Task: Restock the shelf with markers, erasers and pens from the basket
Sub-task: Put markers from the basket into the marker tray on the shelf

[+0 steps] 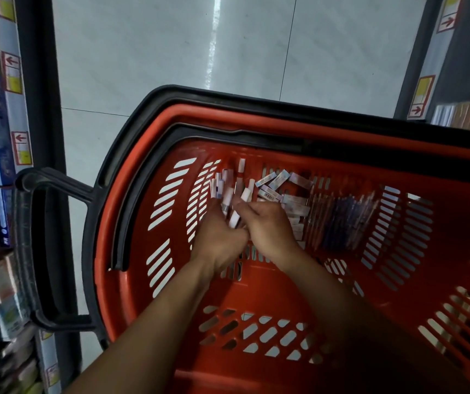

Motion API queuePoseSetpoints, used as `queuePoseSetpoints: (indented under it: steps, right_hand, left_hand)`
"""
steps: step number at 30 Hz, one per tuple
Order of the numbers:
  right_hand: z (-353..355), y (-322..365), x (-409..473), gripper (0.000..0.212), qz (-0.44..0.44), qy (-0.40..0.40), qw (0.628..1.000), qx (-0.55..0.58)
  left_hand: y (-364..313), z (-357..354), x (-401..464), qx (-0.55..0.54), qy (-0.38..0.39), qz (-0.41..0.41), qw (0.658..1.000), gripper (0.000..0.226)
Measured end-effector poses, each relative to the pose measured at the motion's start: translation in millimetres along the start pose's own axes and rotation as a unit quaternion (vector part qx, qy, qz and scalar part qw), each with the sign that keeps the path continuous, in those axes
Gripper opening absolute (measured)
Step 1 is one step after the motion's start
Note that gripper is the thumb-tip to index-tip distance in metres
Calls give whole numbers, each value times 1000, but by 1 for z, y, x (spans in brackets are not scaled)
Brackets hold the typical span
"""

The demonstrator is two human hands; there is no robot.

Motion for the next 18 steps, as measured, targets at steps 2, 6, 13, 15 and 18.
queuePoseSetpoints:
  steps: [2,6,13,15,18]
  right_hand:
    - [0,-3,-4,58,-31,29,999,8]
    - [6,-7,0,59,-52,-47,997,28]
    - [3,-33,24,35,-65,-142,978,-137]
    - [-4,-34,25,25,-58,-144,961,-230]
    - [-12,-26,30,22,-30,-161,930,-329]
  left_hand:
    - [6,-1,2,18,0,-2,1000,31]
    - [4,-6,3,47,-3,-22,999,33]
    - [11,3,3,21,-51,15,998,29]
    - [15,5,2,3,-52,45,998,29]
    - [18,7,0,-23,-62,76,995,25]
Point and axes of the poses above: each hand's wrist, its own x-axis towards the middle knuckle, its own z-axis out of the back of the hand, y = z × x, the point moved 7 cm from there along x, towards the middle knuckle, and after that the axes turned 14 degrees about -y, right-handed, at the moved point
